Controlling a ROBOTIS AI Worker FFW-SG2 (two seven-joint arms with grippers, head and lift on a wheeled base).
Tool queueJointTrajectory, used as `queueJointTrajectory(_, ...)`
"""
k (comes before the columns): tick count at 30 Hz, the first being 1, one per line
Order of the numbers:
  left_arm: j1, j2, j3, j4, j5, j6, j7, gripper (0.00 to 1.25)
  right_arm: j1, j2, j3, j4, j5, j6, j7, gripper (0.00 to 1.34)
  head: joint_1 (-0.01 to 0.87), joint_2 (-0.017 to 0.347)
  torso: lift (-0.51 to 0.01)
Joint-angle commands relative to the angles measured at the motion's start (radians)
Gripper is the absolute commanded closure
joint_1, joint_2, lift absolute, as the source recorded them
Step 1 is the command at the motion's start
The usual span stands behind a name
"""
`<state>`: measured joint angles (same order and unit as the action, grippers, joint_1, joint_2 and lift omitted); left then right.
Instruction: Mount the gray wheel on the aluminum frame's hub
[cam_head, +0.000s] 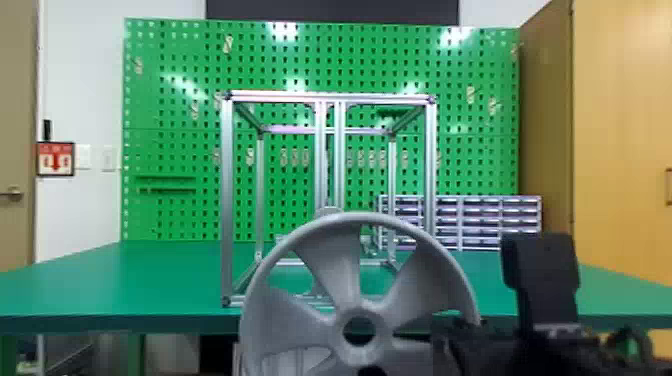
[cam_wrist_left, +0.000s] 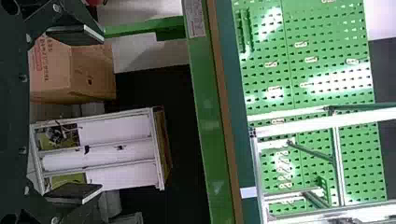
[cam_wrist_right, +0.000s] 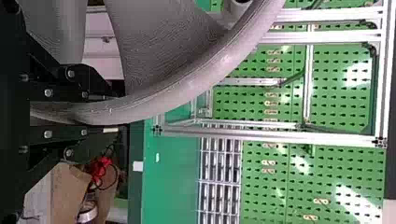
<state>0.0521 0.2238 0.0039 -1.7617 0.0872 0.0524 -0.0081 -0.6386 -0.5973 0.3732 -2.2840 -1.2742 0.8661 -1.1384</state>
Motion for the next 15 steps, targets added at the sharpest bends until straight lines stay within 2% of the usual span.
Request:
queueJointTrajectory(1,0.003,0.002,-0.001,-0.004,-0.003,0.004,0.000,0.16,-0.064,-0.016,0.007,0.001,-0.096,0.022,-0.027,1.05,-0.005,0.006,-0.499)
queueJointTrajectory(10,0.005,0.009,-0.001,-0.012,-0.009,0.012,0.000,0.16,-0.161,-0.029,0.042,0.001,-0.116,0.028,-0.057,1.05,-0.005,0.006,-0.499)
queueJointTrajectory(15,0.009,0.015,0.001,-0.025,-0.023,0.026,0.000,0.16,-0.208,-0.042,0.041,0.000,-0.194,0.031,-0.083,1.05,-0.005,0.006,-0.499)
